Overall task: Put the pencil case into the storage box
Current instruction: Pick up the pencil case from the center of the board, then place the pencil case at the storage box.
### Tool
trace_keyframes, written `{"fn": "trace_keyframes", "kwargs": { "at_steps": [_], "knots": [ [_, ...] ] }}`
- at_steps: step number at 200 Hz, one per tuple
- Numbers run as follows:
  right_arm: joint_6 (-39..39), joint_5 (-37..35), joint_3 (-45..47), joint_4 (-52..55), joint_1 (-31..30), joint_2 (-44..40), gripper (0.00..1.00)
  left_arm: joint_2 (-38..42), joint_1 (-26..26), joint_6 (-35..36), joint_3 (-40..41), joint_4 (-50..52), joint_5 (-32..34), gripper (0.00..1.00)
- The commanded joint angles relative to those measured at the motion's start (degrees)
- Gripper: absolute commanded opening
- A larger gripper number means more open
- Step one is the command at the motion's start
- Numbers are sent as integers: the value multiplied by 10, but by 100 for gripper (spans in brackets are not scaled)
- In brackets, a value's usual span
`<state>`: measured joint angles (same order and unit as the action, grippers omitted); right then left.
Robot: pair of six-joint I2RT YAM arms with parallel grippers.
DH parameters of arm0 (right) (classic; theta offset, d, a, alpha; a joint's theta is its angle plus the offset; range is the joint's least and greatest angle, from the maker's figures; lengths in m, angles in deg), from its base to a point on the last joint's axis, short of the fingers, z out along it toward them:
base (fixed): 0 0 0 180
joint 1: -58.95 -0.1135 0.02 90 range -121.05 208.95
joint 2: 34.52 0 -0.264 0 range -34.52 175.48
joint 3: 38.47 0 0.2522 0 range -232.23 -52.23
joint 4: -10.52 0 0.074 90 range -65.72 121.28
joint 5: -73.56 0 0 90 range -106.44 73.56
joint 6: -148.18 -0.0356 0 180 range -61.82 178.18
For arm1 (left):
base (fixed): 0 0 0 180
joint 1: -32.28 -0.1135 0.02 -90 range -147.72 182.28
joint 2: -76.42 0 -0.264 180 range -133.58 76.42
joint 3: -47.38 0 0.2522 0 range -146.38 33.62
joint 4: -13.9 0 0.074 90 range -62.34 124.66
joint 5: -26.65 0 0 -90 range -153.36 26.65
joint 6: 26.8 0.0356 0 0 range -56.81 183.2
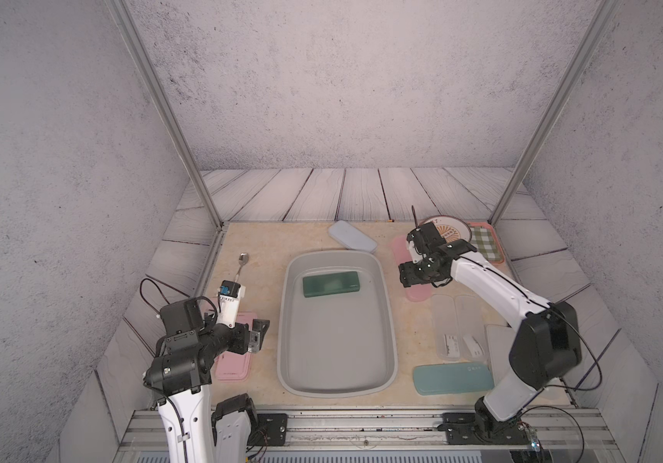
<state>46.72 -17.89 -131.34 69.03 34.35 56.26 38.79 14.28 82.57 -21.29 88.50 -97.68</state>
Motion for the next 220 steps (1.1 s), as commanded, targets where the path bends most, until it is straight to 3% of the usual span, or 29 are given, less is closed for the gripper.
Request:
{"fn": "trace_keyframes", "kwargs": {
  "at_steps": [1,39,55,70,110,127,179,220],
  "knots": [
    [66,67,55,-54,-28,-72,64,-11,-6,25,-42,34,-44,97],
    [236,54,117,-178,-132,-133,63,-62,-6,148,-224,213,-98,99],
    [282,70,97,-195,-153,-112,64,-88,-6,185,-278,291,-109,98],
    [305,68,51,-180,-162,-63,63,-105,-6,169,-306,319,-110,98],
    [451,21,-50,-130,-220,94,65,-111,-6,54,-301,265,-32,98],
    [476,-3,-107,-96,-241,165,67,-111,-6,20,-289,248,-17,97],
    [529,-103,-179,-111,-272,315,68,-90,-7,18,-259,245,-11,97],
    [552,-111,-153,-137,-281,341,70,-71,-7,25,-244,245,6,97]
  ]
}}
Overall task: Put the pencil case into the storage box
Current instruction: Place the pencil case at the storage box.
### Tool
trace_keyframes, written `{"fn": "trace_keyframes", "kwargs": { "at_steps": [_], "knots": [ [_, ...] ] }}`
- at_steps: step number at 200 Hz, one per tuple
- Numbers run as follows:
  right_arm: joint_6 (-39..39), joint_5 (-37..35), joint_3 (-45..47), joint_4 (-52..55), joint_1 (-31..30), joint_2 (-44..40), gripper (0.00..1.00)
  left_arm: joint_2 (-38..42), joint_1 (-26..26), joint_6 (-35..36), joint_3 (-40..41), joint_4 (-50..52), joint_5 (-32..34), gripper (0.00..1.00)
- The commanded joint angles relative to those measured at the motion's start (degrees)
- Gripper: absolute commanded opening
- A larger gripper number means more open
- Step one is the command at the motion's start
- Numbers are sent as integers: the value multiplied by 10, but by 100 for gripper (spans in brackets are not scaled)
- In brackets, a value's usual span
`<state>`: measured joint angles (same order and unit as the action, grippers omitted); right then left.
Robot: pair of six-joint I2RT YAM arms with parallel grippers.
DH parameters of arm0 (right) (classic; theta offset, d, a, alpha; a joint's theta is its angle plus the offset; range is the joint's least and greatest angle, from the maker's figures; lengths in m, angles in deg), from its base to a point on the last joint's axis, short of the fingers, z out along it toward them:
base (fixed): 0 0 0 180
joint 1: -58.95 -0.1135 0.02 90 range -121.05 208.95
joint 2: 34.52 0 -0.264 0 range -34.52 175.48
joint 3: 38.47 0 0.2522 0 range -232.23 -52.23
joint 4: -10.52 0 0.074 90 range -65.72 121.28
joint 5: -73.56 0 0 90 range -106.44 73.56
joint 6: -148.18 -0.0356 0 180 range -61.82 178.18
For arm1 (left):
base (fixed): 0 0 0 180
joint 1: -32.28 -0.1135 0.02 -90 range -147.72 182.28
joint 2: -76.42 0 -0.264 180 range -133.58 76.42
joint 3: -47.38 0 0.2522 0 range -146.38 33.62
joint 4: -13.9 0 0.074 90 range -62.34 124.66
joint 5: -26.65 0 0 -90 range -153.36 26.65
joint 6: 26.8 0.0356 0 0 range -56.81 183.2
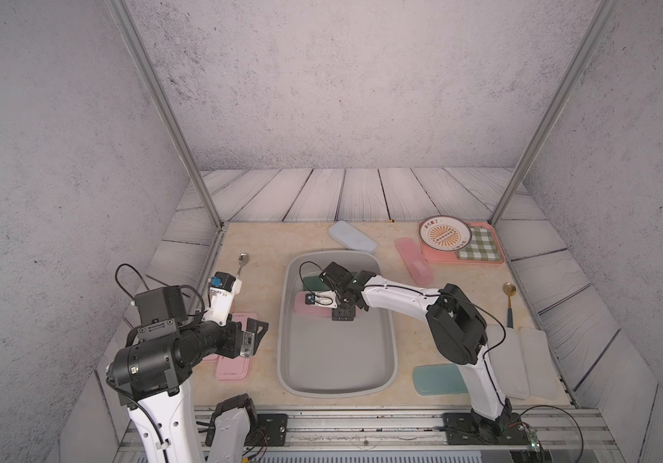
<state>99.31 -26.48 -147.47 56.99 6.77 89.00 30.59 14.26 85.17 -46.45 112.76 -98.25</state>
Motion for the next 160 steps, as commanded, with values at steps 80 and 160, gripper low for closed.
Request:
{"fn": "trace_keyframes", "kwargs": {
  "at_steps": [80,160],
  "knots": [
    [38,-60,56,-74,-5,14,99,22,-8,-1,8,2,15,98],
    [-17,-102,77,-89,-2,-38,98,27,-10,-4,8,1,13,98]
  ]
}}
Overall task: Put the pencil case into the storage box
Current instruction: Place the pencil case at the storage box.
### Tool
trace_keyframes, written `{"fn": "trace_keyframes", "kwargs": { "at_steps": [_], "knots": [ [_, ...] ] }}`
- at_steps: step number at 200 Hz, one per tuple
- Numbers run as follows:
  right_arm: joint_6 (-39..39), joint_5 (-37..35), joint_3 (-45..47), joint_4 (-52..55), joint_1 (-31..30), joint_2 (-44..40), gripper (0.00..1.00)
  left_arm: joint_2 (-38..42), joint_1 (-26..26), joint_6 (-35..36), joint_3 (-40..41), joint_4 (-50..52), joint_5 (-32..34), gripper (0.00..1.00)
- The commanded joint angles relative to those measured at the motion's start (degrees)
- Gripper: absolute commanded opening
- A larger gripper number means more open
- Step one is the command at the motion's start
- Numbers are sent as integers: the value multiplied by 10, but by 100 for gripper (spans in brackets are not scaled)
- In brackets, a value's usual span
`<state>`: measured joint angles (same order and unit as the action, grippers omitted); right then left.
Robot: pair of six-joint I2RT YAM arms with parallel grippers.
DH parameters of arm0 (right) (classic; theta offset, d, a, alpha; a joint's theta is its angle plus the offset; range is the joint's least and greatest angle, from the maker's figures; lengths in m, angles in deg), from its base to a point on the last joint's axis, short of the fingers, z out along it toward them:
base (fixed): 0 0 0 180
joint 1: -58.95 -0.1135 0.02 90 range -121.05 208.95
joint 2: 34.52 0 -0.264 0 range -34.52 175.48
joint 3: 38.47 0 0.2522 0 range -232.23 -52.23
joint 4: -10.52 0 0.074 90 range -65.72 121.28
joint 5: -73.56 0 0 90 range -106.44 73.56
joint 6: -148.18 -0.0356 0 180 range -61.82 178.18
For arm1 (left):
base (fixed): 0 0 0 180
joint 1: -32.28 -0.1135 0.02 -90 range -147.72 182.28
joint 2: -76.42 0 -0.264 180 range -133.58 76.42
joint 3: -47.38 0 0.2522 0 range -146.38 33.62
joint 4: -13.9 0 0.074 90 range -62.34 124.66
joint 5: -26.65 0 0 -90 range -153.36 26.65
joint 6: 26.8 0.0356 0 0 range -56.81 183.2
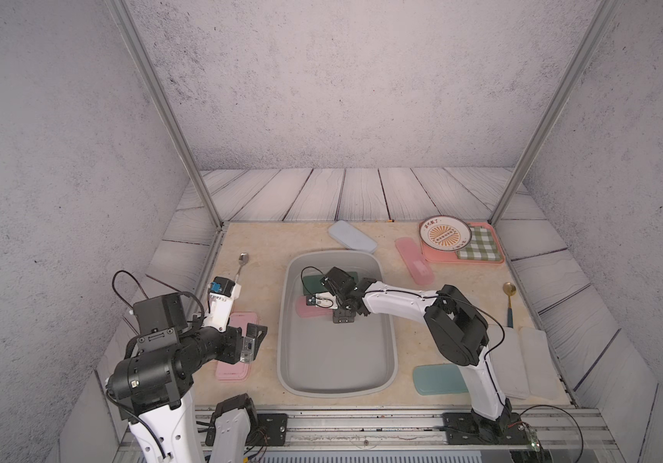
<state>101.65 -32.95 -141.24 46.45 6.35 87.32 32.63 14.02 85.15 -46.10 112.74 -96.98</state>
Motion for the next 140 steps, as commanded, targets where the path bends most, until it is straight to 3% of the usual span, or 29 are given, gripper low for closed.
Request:
{"fn": "trace_keyframes", "kwargs": {
  "at_steps": [1,51,75,91,115,140],
  "knots": [
    [-42,-38,14,16,3,-22,98,6,-7,-4,4,1,0,98],
    [-142,15,25,10,0,-41,97,12,-11,-6,6,-2,-1,98],
    [-154,36,33,26,-7,-53,96,15,-13,-6,5,-2,0,98],
    [-180,71,61,33,-9,-106,96,16,-15,-6,7,-2,-2,98],
    [-298,117,111,34,-7,-239,96,20,-16,-5,7,-3,-6,99],
    [-448,84,131,78,24,-351,95,19,-16,-4,7,-3,-12,99]
  ]
}}
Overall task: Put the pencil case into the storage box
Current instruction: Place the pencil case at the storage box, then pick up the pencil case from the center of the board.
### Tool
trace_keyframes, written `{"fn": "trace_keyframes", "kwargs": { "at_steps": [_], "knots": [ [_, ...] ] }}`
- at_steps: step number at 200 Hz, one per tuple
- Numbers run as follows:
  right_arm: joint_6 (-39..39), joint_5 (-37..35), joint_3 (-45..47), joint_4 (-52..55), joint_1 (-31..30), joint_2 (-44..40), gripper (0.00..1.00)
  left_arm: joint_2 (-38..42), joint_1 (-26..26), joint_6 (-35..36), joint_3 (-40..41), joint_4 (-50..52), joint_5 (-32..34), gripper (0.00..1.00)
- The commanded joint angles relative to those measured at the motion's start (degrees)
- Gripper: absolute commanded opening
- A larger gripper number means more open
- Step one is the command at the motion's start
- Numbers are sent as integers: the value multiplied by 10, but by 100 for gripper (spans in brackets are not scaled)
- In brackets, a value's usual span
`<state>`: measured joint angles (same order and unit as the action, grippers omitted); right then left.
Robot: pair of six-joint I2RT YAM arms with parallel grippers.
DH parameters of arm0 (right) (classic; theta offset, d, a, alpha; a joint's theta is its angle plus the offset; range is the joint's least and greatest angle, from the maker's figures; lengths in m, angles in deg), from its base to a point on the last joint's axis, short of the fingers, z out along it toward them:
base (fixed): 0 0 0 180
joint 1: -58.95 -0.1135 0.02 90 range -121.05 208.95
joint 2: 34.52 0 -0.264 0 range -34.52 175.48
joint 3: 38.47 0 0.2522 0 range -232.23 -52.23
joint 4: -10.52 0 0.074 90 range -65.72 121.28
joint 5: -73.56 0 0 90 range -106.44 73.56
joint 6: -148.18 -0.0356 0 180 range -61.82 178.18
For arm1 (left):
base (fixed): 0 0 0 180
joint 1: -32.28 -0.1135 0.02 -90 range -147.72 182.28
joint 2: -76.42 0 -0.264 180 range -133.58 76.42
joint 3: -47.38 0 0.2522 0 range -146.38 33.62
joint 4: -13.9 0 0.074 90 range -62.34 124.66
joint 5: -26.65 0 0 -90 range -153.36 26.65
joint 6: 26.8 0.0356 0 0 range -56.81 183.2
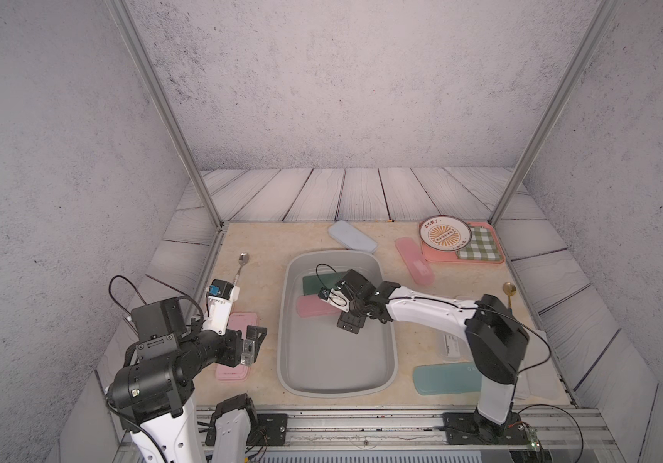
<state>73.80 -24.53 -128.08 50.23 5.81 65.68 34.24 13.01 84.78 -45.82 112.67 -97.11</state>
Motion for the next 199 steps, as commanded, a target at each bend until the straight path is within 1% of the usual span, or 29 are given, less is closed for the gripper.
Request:
{"fn": "trace_keyframes", "kwargs": {
  "at_steps": [1,11,23,40,57,73,81,104,114,123,134,143,154,169,177,190,199],
  "knots": [
    [-175,-1,-1,44,32,-138,94,2,-6,0,4,-2,-11,99],
    [-215,-17,-7,99,73,-160,91,2,-6,1,5,-2,-14,99],
    [-245,-28,-10,152,139,-178,87,-1,-6,8,4,2,-26,100],
    [-255,-33,4,169,237,-190,86,-5,-6,15,2,6,-38,100],
    [-257,-16,-17,188,322,-156,86,-10,-6,18,2,8,-43,100],
    [-246,2,-45,192,370,-103,85,-14,-6,26,3,12,-44,100],
    [-235,23,-72,198,391,-61,85,-15,-6,34,6,13,-37,100],
    [-207,80,-163,240,421,50,86,-19,-6,74,38,36,2,99],
    [-194,81,-194,242,422,91,86,-25,-6,115,55,70,7,96],
    [-185,81,-215,238,422,120,88,-16,-6,121,82,67,22,96],
    [-179,85,-243,241,423,156,89,-1,-5,123,109,50,16,96],
    [-177,85,-260,242,423,177,89,-5,-4,131,107,49,9,97],
    [-175,85,-283,244,424,205,90,-26,-4,131,85,45,8,97],
    [-170,87,-312,251,423,240,92,-61,-2,129,49,38,-17,96],
    [-168,87,-326,256,424,255,92,-81,2,115,31,29,-26,96],
    [-166,75,-348,267,424,283,93,-108,6,93,14,16,-78,96],
    [-165,63,-364,272,424,302,93,-125,22,74,13,9,-113,96]
  ]
}}
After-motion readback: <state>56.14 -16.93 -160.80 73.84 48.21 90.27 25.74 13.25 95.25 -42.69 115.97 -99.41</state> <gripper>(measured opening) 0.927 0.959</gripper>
